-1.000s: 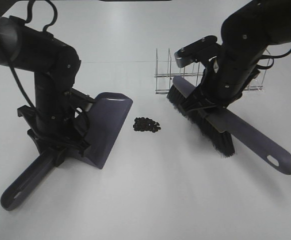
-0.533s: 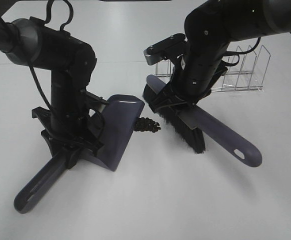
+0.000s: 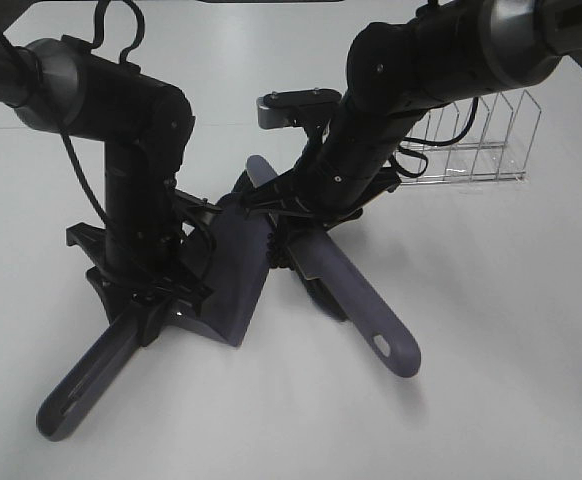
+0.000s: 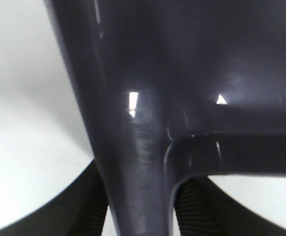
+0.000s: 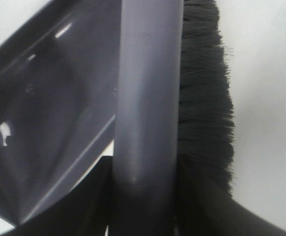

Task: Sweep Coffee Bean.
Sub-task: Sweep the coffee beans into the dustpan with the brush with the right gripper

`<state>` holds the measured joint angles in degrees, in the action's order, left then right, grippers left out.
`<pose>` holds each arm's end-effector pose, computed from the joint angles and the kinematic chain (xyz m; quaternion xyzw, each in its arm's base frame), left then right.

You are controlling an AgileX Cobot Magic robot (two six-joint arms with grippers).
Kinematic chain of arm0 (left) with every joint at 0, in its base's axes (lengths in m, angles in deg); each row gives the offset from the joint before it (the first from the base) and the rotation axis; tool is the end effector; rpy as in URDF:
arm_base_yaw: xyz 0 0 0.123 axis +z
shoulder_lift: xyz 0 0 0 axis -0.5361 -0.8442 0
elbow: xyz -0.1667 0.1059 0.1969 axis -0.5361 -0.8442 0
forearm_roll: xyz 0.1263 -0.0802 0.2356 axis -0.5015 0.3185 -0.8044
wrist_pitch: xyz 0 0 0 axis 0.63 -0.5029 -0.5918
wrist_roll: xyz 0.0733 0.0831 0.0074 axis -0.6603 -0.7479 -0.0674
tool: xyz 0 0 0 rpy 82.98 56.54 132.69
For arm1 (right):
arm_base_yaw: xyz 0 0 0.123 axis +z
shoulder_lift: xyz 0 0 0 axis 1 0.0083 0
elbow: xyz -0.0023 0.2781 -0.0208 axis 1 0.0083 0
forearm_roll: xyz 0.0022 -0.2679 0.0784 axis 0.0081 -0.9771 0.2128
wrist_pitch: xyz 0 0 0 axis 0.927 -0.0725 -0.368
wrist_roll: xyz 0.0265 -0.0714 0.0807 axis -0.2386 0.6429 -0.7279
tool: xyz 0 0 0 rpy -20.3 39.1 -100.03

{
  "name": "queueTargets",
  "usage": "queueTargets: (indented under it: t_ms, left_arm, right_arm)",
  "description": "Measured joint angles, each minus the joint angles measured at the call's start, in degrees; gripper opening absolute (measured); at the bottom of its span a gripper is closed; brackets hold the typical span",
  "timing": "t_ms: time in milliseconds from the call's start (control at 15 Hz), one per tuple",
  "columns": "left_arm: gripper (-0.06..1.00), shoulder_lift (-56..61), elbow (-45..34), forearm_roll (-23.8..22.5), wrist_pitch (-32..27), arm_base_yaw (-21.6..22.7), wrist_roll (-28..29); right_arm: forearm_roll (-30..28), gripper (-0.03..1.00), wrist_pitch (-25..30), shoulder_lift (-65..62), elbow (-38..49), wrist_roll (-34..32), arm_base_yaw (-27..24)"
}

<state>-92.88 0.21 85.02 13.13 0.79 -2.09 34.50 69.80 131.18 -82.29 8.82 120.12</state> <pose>0.3418 -0.2105 0.0441 -0.2608 -0.9533 -0.0428 0.1462 0.3765 0.2371 0.0938 -0.1765 0.9633 0.1206 0.1623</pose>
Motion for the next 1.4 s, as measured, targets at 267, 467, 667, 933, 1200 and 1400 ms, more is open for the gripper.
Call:
queueTargets:
  t_ms: [267,467,667,933,1200,1400]
  left_arm:
    - [0.36,0.0,0.0,2.3,0.1,0.0,0.2]
    - [0.36,0.0,0.0,2.9,0.2,0.0,0.2]
    - [0.36,-0.1,0.0,3.4,0.2,0.0,0.2]
    - [0.36,0.1,0.0,3.4,0.3,0.0,0.2]
    - [0.36,0.7,-0.2,5.0,1.1,2.0,1.3]
    - [0.36,0.9,-0.3,5.3,1.3,6.5,3.0]
  right_arm:
    - [18.4,0.31,-2.6,0.1,0.0,14.8,0.0]
    - [20.6,0.31,-2.3,-2.0,0.0,17.2,-1.1]
    - [20.4,0.31,-0.6,-6.4,0.0,17.6,-3.5]
    - [15.2,0.31,4.2,-12.9,0.0,17.6,-8.0]
    - [10.5,0.31,10.0,-17.4,0.0,17.5,-12.9]
    - [5.4,0.31,16.6,-21.4,0.0,14.8,-20.1]
